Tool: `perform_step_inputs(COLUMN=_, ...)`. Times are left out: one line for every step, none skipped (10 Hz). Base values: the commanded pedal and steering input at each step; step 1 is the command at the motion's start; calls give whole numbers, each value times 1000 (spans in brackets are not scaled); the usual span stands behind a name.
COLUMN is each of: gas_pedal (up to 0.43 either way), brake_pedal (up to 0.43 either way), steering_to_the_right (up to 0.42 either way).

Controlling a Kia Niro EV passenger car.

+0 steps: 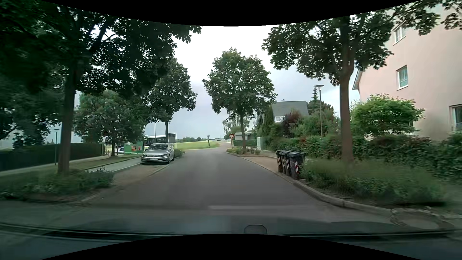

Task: Follow the waypoints while adhering to traffic rules and regulations

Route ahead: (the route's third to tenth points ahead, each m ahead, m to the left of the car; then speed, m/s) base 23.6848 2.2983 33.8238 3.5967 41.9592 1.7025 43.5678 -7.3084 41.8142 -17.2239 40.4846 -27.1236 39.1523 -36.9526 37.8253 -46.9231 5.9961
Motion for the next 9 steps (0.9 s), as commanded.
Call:
perform_step_inputs(gas_pedal=87, brake_pedal=0, steering_to_the_right=-42)
perform_step_inputs(gas_pedal=87, brake_pedal=0, steering_to_the_right=-40)
perform_step_inputs(gas_pedal=87, brake_pedal=0, steering_to_the_right=-38)
perform_step_inputs(gas_pedal=87, brake_pedal=0, steering_to_the_right=-36)
perform_step_inputs(gas_pedal=110, brake_pedal=0, steering_to_the_right=-35)
perform_step_inputs(gas_pedal=110, brake_pedal=0, steering_to_the_right=-34)
perform_step_inputs(gas_pedal=110, brake_pedal=0, steering_to_the_right=-33)
perform_step_inputs(gas_pedal=110, brake_pedal=0, steering_to_the_right=-33)
perform_step_inputs(gas_pedal=98, brake_pedal=0, steering_to_the_right=-33)
